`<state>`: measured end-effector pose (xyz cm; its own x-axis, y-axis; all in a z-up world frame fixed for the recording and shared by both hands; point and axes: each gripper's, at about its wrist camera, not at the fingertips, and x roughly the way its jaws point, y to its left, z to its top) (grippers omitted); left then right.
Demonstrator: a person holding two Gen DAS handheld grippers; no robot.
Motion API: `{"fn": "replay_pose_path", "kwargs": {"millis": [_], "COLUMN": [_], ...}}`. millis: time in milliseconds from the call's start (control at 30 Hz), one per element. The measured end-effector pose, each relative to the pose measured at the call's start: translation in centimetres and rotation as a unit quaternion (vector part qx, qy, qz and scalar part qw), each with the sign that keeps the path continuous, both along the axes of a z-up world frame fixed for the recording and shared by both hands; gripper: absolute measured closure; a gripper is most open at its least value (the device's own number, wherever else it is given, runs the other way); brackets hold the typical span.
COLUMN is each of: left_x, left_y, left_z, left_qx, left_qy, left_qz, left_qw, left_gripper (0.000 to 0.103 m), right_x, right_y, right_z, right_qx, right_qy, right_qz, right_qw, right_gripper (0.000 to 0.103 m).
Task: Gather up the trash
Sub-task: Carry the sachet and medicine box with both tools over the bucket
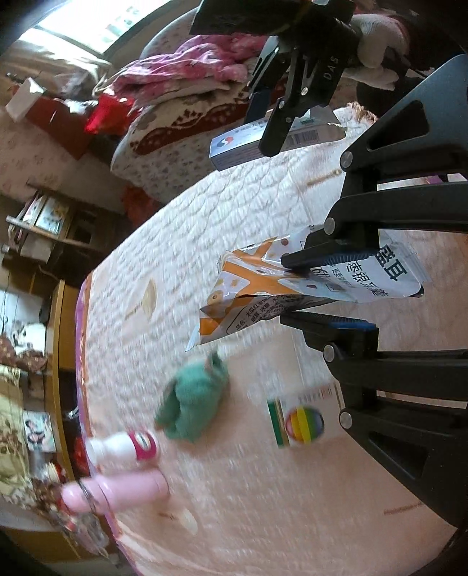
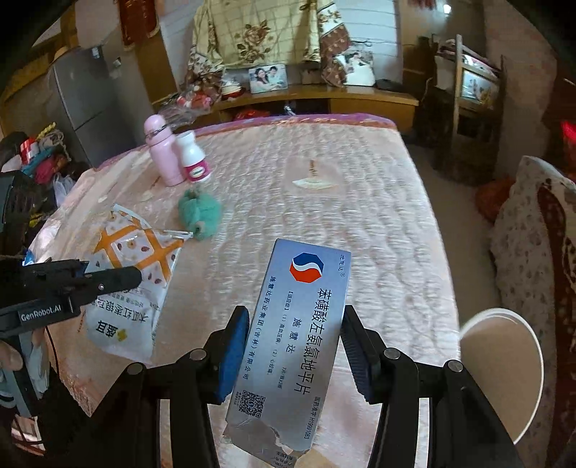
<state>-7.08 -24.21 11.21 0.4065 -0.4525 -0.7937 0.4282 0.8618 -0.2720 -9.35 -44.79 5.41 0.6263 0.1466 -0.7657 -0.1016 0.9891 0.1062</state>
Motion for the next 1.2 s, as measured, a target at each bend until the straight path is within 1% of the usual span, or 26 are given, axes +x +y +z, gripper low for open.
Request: {"fn": "replay_pose_path", "kwargs": {"millis": [333,633,933,1100,1200], "left_x": [-0.7,-1.4,-1.6,-2.0,-2.4], "left_y": [-7.0,-13.9,-21.2,-24.9,-26.6], "left_z": [0.1,-0.4,-2.3,-3.4,-4.1], "left_qx": [0.005,0.0,-0.024,-0.042,-0.046], "left_qy": [-0.008,-0.001,0.028,0.045,0.05], "left_qz": [-0.046,-0.086,-0.123,-0.144,-0.154], "left_qw": [0.9989,0.9963,0.9917,0.9877,0.9858], "left_gripper": [0.081,0.081,0.081,0.081,0.081], "right_x": [-1.9,-3.7,-5.4,-6.0,-6.3], "right_y": [-5.7,-11.9,-18.3,-21.5,-22.8], "right_z": [0.2,-0.8,-3.4,-5.7,-7.0], "right_qx": [-0.007,-0.008,-0.005,0.001,0.003], "right_qy": [0.001,0.015,0.043,0.067,0.077], "right_qz": [-0.043,-0.095,-0.158,-0.188,-0.203], "right_qw": [0.999,0.995,0.987,0.98,0.976], "right_gripper": [0.053,0.053,0.053,0.053,0.053]}}
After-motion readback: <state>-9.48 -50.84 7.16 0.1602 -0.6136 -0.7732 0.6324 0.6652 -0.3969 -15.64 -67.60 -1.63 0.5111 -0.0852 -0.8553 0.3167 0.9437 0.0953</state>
